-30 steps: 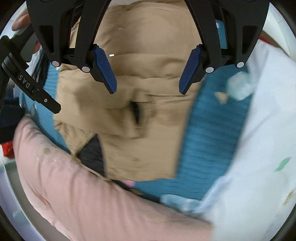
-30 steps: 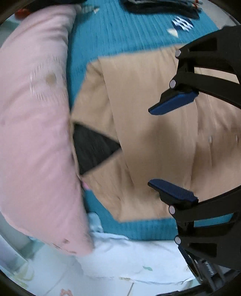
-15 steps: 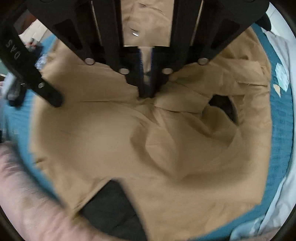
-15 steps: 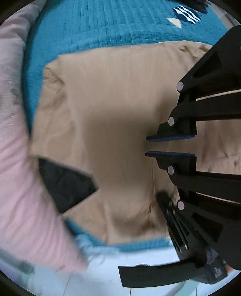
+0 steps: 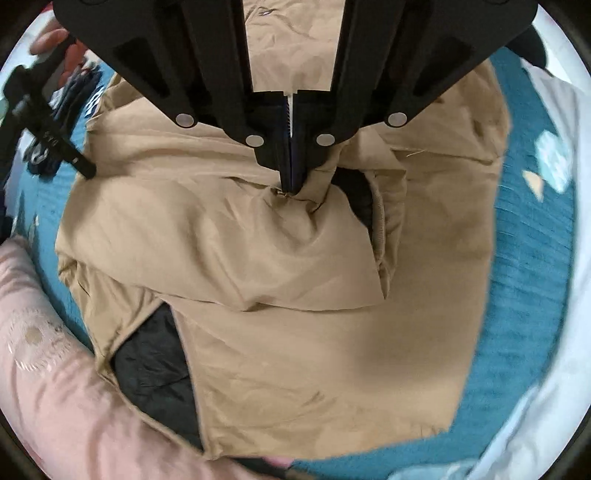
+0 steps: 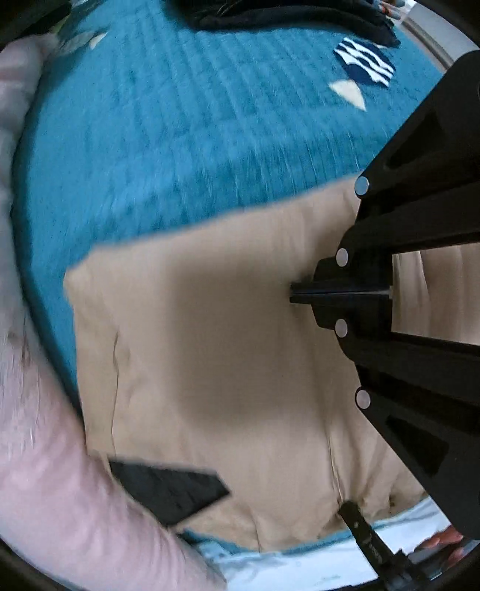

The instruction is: Fold large clothes

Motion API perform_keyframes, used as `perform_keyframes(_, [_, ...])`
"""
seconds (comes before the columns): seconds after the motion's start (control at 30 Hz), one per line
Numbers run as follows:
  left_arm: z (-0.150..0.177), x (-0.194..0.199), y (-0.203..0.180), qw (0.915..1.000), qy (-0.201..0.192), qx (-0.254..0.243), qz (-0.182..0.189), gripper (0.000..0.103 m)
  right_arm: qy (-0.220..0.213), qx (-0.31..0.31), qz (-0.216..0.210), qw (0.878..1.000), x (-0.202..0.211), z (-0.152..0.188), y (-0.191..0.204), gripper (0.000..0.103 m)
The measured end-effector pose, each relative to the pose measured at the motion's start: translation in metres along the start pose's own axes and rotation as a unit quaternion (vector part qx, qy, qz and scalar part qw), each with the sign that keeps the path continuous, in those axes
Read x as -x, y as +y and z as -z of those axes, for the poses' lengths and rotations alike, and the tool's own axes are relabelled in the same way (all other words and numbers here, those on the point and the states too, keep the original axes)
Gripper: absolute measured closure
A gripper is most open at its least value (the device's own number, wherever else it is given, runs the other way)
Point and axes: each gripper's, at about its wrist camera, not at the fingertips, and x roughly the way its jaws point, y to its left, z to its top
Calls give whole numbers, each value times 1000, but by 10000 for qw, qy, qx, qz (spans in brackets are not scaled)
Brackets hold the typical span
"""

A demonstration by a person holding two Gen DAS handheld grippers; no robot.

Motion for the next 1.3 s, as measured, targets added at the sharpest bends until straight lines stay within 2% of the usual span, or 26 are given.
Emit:
perform_keyframes(0.1, [-3, -18, 0, 10000, 83, 32, -14, 101, 20, 20, -134, 9999, -22, 5, -5, 103])
perform_keyframes(0.23, [-1, -16, -11, 9995, 7, -195, -249, 101, 14, 98, 33, 9999, -20, 3, 3, 103])
perform_keyframes(0.4, [0, -4, -13, 9995, 30, -300, -127, 98, 98, 225, 90, 9997, -13, -3, 14, 98])
perform_keyframes(0.43, [2, -1, -13, 9993, 48, -360, -104, 89, 115, 219, 64, 9997, -10, -3, 14, 92])
perform_keyframes(0.47, [4, 2, -16, 9990, 57, -436, -36, 73, 123, 206, 17, 9997, -6, -2, 11, 85])
perform_keyframes(0.5, [6, 8, -20, 9984, 36, -540, 164, 64, 118, 178, -90, 9997, -1, -2, 10, 61])
perform_keyframes(0.53, [8, 13, -23, 9980, 4, -576, 253, 49, 87, 148, -183, 9997, 5, -2, 8, 30])
perform_keyframes(0.57, [10, 20, -27, 9977, -77, -622, 270, 42, -5, 129, -187, 9997, 11, -1, 9, 19])
perform_keyframes(0.6, [11, 23, -30, 9976, -124, -654, 195, 41, -164, 125, -120, 9997, 18, 0, 9, 14])
perform_keyframes(0.63, [12, 27, -33, 9974, -164, -698, 92, 40, -339, 167, -42, 9993, 26, 1, 11, 14])
perform_keyframes(0.73, [14, 34, -34, 9968, -244, -759, -99, 35, -376, 328, -53, 9987, 39, 0, 16, 13])
perform_keyframes(0.93, [4, 53, -20, 9969, -369, -679, -134, 35, -599, 305, 26, 9977, 66, -18, 20, 12])
perform_keyframes(1.07, [-22, 66, 5, 9958, -583, -586, -384, 35, -663, 343, 165, 9971, 67, -41, 11, 12])
perform_keyframes(1.13, [-38, 67, 18, 9966, -566, -443, -399, 35, -633, 382, 258, 9969, 67, -52, 7, 12])
perform_keyframes(1.3, [-86, 69, 60, 9985, -471, -78, -250, 35, -573, 156, -27, 9982, 59, -81, -7, 12])
